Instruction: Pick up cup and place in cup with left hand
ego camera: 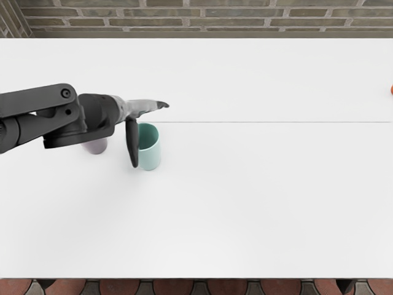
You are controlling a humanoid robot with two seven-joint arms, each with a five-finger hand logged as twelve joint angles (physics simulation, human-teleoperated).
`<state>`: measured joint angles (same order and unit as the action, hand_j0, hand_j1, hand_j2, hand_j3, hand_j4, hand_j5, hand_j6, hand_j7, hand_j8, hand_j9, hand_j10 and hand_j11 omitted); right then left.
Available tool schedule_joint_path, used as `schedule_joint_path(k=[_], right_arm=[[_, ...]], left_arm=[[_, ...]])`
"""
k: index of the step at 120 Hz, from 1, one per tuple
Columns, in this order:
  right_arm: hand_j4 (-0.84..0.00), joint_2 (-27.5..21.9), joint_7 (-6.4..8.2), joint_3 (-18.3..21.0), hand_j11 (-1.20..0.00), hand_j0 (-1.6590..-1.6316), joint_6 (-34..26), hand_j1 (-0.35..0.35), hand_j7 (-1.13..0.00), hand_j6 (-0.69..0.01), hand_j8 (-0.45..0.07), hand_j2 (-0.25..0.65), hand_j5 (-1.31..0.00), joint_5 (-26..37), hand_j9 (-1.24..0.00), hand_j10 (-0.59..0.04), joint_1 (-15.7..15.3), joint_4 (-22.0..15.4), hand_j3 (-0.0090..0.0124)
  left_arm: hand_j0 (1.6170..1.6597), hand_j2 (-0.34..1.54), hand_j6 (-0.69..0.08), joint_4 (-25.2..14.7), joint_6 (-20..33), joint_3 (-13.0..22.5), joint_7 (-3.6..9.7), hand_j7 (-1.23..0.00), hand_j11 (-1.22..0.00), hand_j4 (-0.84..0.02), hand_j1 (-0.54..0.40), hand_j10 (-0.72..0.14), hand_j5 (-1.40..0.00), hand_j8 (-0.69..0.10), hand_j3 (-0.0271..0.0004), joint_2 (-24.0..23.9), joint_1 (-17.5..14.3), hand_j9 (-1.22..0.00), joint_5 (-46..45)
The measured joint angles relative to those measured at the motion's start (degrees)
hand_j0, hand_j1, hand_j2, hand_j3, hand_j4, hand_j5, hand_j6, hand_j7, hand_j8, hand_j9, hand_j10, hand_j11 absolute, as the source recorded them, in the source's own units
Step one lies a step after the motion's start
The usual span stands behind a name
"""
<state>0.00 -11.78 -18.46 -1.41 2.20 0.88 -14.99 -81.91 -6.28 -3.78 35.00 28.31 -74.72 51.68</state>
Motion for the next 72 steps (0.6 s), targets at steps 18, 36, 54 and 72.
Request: schedule_joint_path(k=[18, 36, 54, 72], right_arm=[[-0.031, 0.00, 0.00, 0.00, -0.04, -1.6581, 0.00, -0.312, -0.04, -0.031, -0.031, -0.006, -0.04, 0.00, -0.04, -0.031, 0.00, 0.04, 0.0000], [-0.031, 0.00, 0.00, 0.00, -0.04, -1.6581, 0.00, -0.312, -0.04, -0.031, -0.031, -0.006, -0.04, 0.00, -0.04, -0.031, 0.00, 0.04, 0.0000], [-0.031, 0.00, 0.00, 0.00, -0.04, -1.6581, 0.00, -0.312, -0.04, -0.031, -0.031, -0.006, -0.04, 0.00, -0.04, -0.031, 0.00, 0.05, 0.0000], [-0.031, 0.00, 0.00, 0.00, -0.04, -1.6581, 0.00, -0.312, -0.04, -0.031, -0.031, -0.006, -0.04, 0.00, -0.04, -0.031, 0.00, -0.01, 0.0000]], left_arm=[[1.6581, 0.00, -0.006, -0.32, 0.60, 0.01, 0.00, 0.00, 0.00, -0.005, 0.346, -0.005, 0.00, -0.006, 0.0000, -0.09, 0.23, 0.00, 0.53], [1.6581, 0.02, -0.073, -0.42, 0.70, 0.09, 0.00, -0.09, -0.09, -0.072, 0.266, -0.072, -0.09, -0.073, 0.0000, -1.49, 0.33, -0.09, 0.54], [1.6580, 0.03, -0.139, -0.40, 0.67, 0.26, 0.00, -0.18, -0.18, -0.138, 0.187, -0.138, -0.18, -0.139, 0.0000, -1.77, 0.29, -0.18, 0.25], [1.6583, 0.07, -0.177, -0.38, 0.60, 0.44, -0.01, -0.22, -0.22, -0.177, 0.081, -0.174, -0.22, -0.176, 0.0000, -0.15, 0.28, -0.22, 0.15]])
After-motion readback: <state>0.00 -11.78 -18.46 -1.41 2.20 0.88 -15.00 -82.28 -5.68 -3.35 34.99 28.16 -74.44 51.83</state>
